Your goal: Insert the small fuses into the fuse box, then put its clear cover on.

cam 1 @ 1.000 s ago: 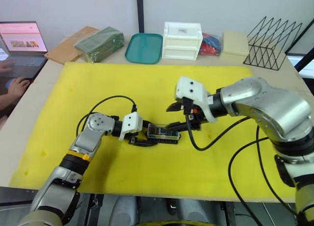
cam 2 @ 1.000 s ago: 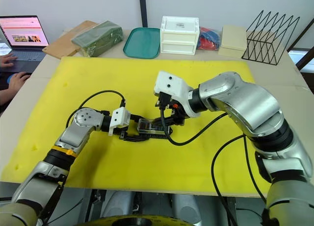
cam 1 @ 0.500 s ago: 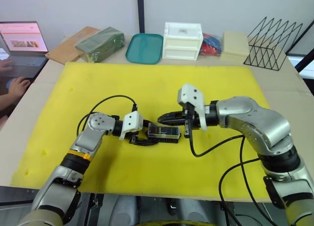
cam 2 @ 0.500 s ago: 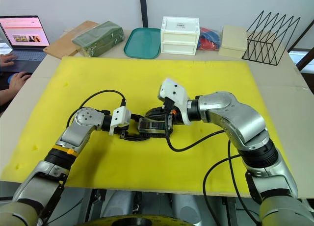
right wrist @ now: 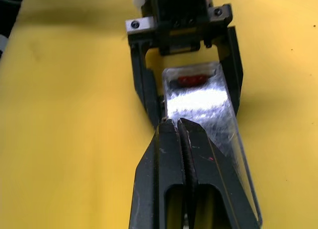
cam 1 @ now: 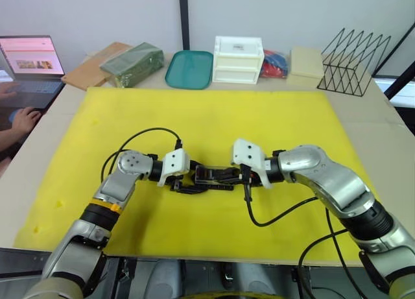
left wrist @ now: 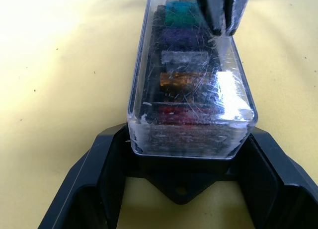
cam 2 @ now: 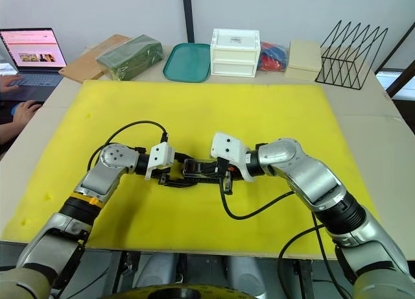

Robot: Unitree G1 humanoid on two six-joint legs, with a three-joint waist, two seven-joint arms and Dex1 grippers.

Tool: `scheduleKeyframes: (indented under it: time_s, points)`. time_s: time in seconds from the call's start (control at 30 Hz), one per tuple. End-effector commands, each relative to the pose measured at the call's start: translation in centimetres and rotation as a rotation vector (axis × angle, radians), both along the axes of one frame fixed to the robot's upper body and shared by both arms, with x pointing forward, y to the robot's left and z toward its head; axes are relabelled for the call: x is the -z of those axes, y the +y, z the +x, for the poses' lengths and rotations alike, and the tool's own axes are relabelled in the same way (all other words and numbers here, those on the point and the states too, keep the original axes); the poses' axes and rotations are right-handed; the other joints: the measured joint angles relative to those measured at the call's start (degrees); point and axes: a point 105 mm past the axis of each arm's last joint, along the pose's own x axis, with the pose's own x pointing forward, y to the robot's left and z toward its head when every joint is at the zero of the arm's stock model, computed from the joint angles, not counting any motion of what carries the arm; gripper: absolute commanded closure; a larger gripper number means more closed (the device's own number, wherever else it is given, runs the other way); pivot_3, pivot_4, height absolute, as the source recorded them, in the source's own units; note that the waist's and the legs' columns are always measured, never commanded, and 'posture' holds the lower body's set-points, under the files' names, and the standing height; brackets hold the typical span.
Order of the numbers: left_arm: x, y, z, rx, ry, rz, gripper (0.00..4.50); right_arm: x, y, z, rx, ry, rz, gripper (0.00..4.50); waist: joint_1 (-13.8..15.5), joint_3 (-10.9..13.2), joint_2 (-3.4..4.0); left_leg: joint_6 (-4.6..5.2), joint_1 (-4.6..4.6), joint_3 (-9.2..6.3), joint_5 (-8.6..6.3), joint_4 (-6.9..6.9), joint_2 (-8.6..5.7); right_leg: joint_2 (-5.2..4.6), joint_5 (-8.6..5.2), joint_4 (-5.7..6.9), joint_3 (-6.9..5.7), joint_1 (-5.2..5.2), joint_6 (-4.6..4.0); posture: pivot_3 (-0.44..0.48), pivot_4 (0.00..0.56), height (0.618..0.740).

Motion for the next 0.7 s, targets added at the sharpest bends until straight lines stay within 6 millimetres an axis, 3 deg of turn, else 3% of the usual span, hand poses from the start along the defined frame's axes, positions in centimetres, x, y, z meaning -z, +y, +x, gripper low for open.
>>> scheduleKeyframes:
  time_s: [0.03,0.33,0.4,0.5,0.7]
  points:
    - [-0.6,0.4,0.6,-0.037,-0.028,-0.006,1.74,2.4,-1.5,0.4,0.089,0.096,-0.076,4.47,0.1,0.0,0.00,0.00,0.00,0.00,0.00,0.00,0.00,0.00,0.01,0.00,0.01,0.00,0.02,0.000,0.150,0.740]
    - [-0.6,0.9,0.5,-0.057,-0.006,0.010,1.74,-3.9,0.1,0.6,0.046,-0.040,0.125,4.47,0.2,0.0,-0.02,0.00,-0.17,-0.02,0.00,0.02,0.00,-0.01,0.10,0.01,0.00,-0.14,0.16,0.000,0.150,0.740]
    - [-0.7,1.3,0.4,-0.066,0.000,0.018,1.02,-5.0,-0.1,0.3,0.037,-0.056,0.139,4.50,0.1,0.0,0.00,0.00,-0.26,-0.01,0.00,0.02,0.00,-0.02,0.10,0.02,0.01,-0.25,0.16,0.000,0.150,0.740]
    - [-0.9,2.3,0.1,-0.084,0.005,0.034,0.09,-5.9,-0.8,-0.1,0.031,-0.078,0.127,3.85,0.0,0.0,-0.01,0.00,-0.28,-0.03,0.00,0.00,0.01,0.02,0.10,0.06,0.01,-0.31,0.16,0.000,0.150,0.740]
    - [-4.1,6.4,-1.1,-0.199,0.011,0.027,0.00,-7.1,-4.7,-1.0,0.077,-0.128,0.026,1.75,-0.1,0.1,-0.02,0.00,-0.41,-0.03,0.00,-0.05,0.06,0.00,0.08,0.07,0.02,-0.48,0.13,0.000,0.150,0.740]
